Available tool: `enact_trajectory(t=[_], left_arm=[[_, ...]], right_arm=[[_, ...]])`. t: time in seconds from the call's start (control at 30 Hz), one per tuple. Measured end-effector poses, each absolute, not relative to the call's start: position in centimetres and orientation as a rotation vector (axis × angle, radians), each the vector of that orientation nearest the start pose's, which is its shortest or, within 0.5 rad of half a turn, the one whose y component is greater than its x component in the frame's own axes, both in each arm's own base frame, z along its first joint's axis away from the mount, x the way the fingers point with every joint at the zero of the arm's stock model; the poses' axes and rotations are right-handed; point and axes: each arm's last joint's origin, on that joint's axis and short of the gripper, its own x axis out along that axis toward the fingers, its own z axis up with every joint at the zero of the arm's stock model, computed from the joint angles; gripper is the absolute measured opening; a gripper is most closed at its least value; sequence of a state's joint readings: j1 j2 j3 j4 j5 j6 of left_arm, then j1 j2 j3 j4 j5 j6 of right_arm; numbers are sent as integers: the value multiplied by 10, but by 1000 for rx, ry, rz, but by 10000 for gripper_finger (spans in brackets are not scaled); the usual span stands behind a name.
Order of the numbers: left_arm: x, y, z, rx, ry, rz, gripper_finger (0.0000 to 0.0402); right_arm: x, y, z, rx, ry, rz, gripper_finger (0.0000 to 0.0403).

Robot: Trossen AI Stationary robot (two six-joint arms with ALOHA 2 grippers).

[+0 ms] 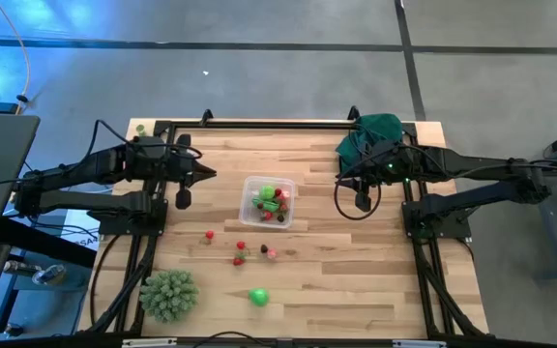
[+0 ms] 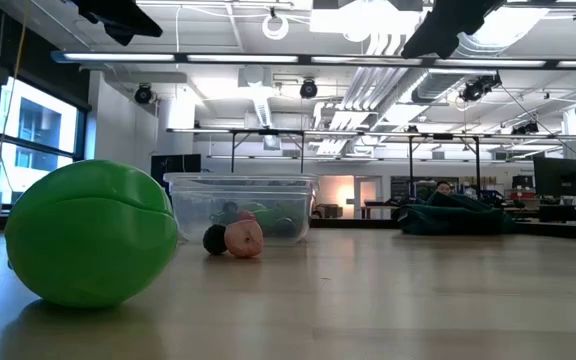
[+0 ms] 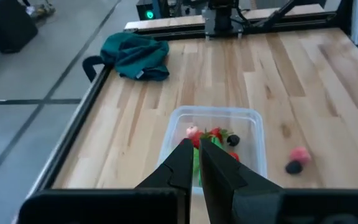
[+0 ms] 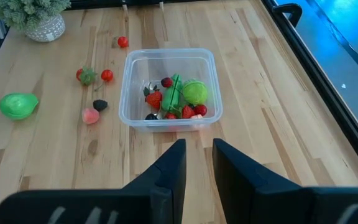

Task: Pick and placing Produce into tupperware
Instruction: Put the red cherry into the transparent container

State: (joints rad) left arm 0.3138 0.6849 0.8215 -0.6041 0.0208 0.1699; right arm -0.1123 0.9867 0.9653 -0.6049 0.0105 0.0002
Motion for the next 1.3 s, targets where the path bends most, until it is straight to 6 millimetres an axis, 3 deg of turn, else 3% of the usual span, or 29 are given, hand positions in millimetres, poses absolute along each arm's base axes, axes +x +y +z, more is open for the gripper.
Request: enact_trajectory(t=[0.17, 0.37, 0.67, 0.97, 1.3], left_arm=[[128, 40, 316, -35, 511, 248, 19], [130, 35, 311, -78, 554, 58, 19], [133, 14, 308, -91, 598, 98, 19], [136, -7, 286, -101, 845, 172, 19], [162, -35, 255, -92, 1122, 87, 19]], right_arm=[[198, -23, 322, 32, 626, -118, 68], [198, -23, 322, 32, 626, -119, 68], [198, -23, 322, 32, 626, -118, 68], [198, -23, 322, 32, 626, -119, 68], [198, -23, 322, 32, 625, -119, 68]])
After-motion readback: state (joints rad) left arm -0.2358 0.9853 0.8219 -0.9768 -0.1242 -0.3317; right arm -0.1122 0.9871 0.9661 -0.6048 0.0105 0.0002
